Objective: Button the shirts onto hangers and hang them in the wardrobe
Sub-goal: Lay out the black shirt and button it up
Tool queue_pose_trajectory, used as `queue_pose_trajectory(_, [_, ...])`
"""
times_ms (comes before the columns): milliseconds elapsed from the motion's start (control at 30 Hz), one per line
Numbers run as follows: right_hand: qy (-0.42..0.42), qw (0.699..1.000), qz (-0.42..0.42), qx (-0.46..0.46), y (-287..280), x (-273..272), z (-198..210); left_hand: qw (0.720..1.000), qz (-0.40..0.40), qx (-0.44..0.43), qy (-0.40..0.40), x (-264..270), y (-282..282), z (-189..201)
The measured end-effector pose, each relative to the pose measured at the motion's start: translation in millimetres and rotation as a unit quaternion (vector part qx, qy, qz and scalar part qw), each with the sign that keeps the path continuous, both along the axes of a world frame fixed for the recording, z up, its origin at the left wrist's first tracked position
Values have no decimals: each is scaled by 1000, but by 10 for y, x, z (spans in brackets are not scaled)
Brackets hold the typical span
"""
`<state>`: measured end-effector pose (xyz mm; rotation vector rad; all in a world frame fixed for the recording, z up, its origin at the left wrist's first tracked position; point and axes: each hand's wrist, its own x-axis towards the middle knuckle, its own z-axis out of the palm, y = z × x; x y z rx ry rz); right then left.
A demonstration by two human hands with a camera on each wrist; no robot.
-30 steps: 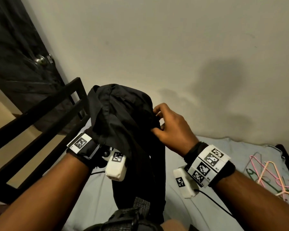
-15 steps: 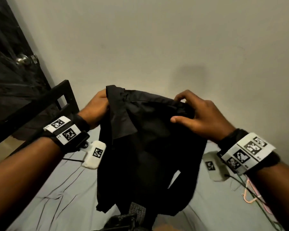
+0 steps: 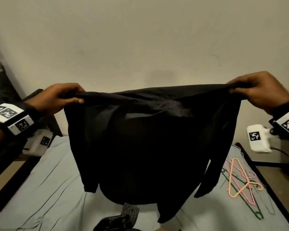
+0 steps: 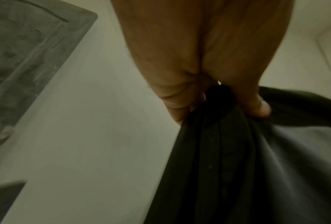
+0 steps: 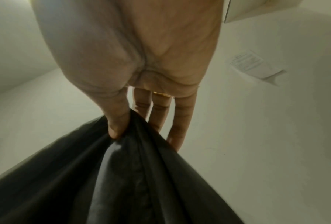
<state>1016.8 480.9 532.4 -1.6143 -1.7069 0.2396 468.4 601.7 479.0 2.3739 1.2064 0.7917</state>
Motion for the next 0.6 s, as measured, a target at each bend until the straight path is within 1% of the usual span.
queue_pose_trajectory(67, [-20, 999, -26, -12, 21, 49, 11, 1000, 17, 5, 16, 70, 55, 26])
queue_pose_trajectory(100, [-32, 999, -34, -19, 29, 65, 10, 1000, 18, -2, 11, 105, 59, 43])
queue_pose_trajectory(167, [-66, 997, -38, -33, 20, 85, 1, 999, 1, -38, -29, 136, 78, 43])
queue_pose_trajectory(233, [-95, 993, -33, -59, -10, 87, -24, 999, -27, -42, -19, 128, 113, 31])
queue_pose_trajectory(300, [-85, 992, -28, -85, -27, 99, -77, 998, -29, -34, 39, 100, 162, -23])
queue_pose_trajectory(367, [-64, 994, -23, -90, -13, 126, -130, 995, 7, 15, 103, 121, 201, -93])
queue_pose_trajectory(400, [-52, 995, -19, -83, 6, 149, -152, 994, 25, 20, 106, 157, 203, -116])
queue_pose_trajectory(433, [-40, 996, -15, -73, 27, 166, -168, 995, 39, 19, 90, 180, 219, -140])
queue_pose_trajectory(500, [-12, 998, -12, -62, 64, 193, -200, 997, 67, -12, 47, 226, 265, -177])
queue_pose_trajectory(567, [-7, 997, -17, -74, 105, 231, -239, 995, 75, -49, 49, 287, 276, -197])
queue_pose_trajectory(600, [-17, 996, -17, -87, 128, 241, -248, 994, 76, -49, 62, 317, 272, -193])
